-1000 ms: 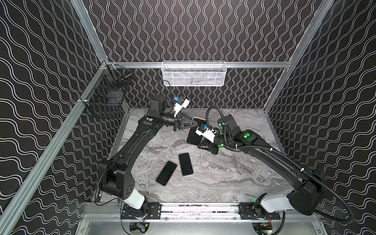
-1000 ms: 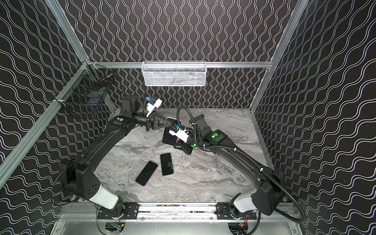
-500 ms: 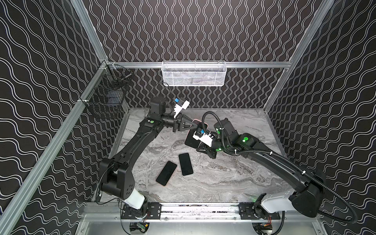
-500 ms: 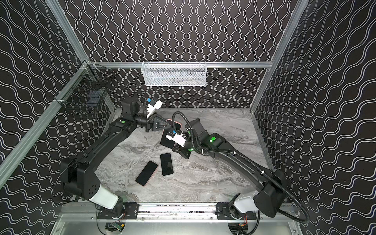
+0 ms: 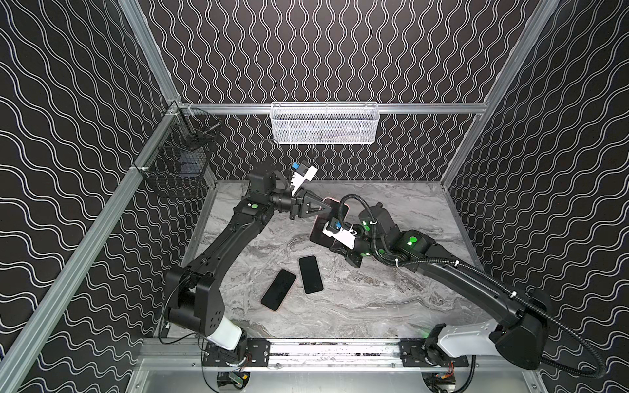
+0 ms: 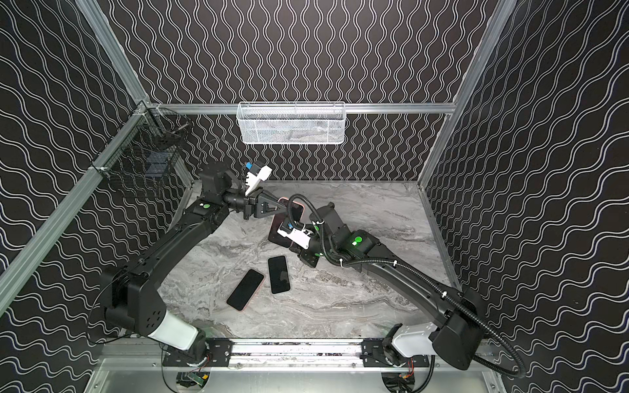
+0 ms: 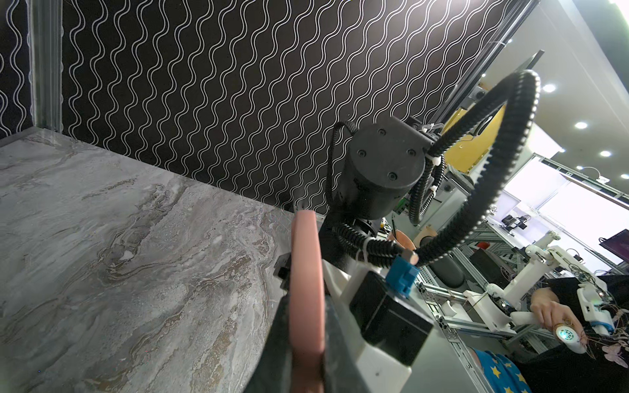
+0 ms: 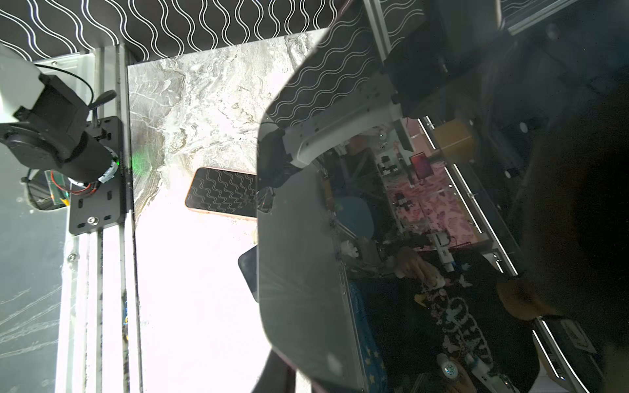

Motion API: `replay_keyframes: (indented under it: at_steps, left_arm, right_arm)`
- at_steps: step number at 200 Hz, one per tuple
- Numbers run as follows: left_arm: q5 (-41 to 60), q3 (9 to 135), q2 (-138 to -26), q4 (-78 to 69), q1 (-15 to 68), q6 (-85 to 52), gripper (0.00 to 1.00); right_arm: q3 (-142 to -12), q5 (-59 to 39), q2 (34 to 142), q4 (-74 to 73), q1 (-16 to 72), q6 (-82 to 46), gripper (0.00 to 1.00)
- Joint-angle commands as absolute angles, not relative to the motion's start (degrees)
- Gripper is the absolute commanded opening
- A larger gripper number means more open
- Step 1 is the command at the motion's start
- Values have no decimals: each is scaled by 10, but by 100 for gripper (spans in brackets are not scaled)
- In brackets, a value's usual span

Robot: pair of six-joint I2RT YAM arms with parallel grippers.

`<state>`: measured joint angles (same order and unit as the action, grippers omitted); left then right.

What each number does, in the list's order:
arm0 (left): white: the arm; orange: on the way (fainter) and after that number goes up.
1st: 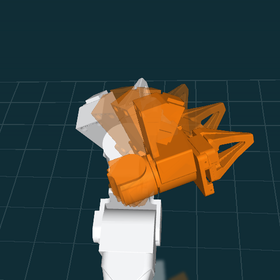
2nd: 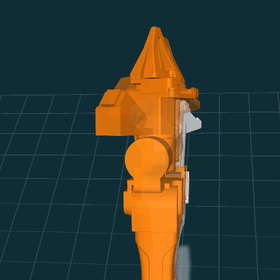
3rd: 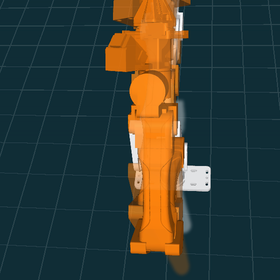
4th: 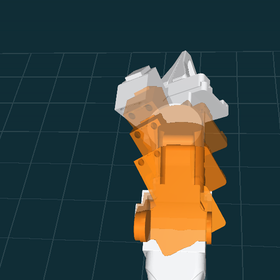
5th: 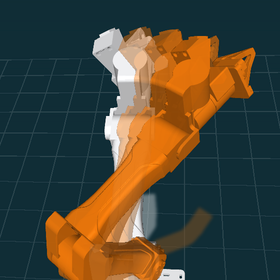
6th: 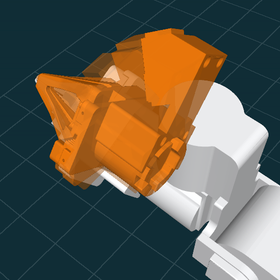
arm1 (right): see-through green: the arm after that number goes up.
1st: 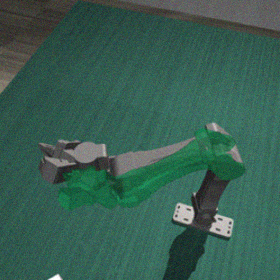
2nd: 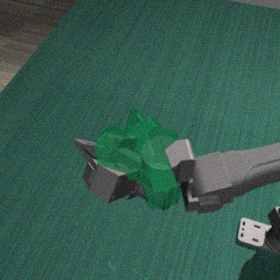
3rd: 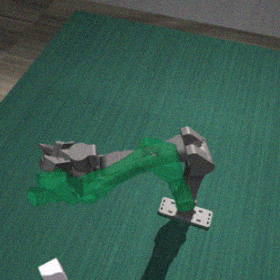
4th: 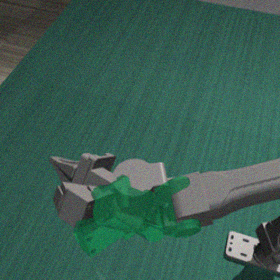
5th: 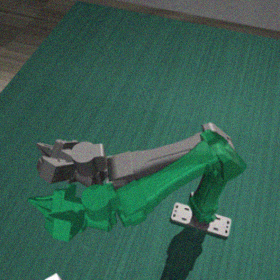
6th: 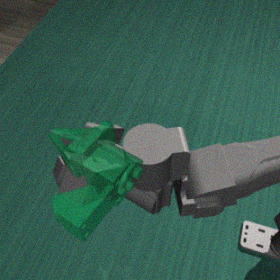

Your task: Take the phone out of the phone case

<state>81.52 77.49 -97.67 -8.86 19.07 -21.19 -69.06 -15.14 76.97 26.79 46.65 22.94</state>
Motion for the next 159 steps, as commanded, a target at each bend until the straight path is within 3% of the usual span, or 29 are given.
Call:
replay_keyframes:
  at_steps: [1,64,93,116,143,159]
  left_arm:
    - [800,773,-965,-107,193,-218,0]
    - [679,797,-949,-33,193,-232,0]
    - [564,811,-936,15,189,-262,0]
    - [486,778,-914,-43,180,-369,0]
    - [425,682,-876,-217,176,-526,0]
    - [387,628,-858,-300,176,-607,0]
  right_arm:
    - [-680,-155,757,225,467,224,12]
    - [-610,-202,687,158,437,165,19]
    - [-576,-295,646,104,377,86,25]
    - [-529,-378,622,18,299,-30,32]
    - [-488,-450,608,-91,253,-153,48]
    - [-475,-457,608,-139,237,-208,63]
